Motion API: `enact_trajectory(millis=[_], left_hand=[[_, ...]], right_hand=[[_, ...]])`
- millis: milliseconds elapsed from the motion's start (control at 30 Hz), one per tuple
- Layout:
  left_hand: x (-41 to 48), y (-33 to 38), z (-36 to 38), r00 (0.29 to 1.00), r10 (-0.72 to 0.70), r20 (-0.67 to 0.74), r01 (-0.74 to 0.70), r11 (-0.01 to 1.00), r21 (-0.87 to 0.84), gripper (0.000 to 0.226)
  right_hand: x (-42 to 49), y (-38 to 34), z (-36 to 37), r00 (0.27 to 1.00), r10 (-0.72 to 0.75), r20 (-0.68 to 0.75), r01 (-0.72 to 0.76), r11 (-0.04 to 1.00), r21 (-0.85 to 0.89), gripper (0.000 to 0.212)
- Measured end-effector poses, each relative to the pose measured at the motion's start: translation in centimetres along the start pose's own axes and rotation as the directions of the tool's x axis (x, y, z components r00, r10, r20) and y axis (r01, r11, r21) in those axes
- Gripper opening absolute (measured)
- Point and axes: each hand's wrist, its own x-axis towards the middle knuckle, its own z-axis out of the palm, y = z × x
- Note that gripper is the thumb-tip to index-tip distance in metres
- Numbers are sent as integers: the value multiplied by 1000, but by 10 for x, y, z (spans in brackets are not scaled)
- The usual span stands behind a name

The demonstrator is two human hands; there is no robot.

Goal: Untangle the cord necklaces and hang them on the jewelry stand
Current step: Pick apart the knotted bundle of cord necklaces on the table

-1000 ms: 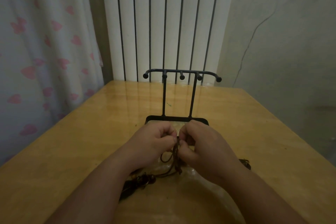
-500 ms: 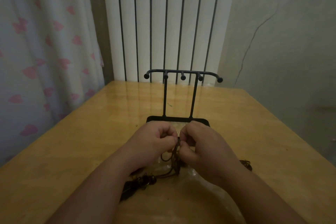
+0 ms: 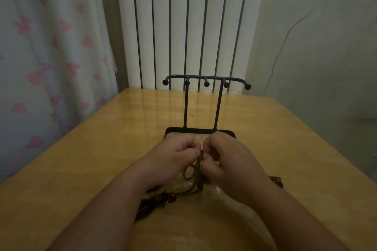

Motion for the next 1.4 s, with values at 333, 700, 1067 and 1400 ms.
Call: enact_trajectory(millis=[333, 700, 1067, 1400], left_hand=[[-2, -2, -2, 1000, 7, 5, -6, 996, -85, 17], [0, -2, -2, 994, 8, -106, -12, 999, -43, 30], [1, -2, -1, 1000, -16, -26, 13, 995, -100, 18], [0, 0, -1, 1000, -11, 2, 12, 988, -157, 18]], right_hand=[[0, -1, 4, 999, -8, -51, 9, 1000, 24, 9], [0, 4, 6, 999, 5, -46, -1, 996, 87, 8], [1, 3, 7, 999, -2, -39, 5, 997, 82, 11], [1, 2, 10, 995, -9, -100, 15, 998, 65, 22]])
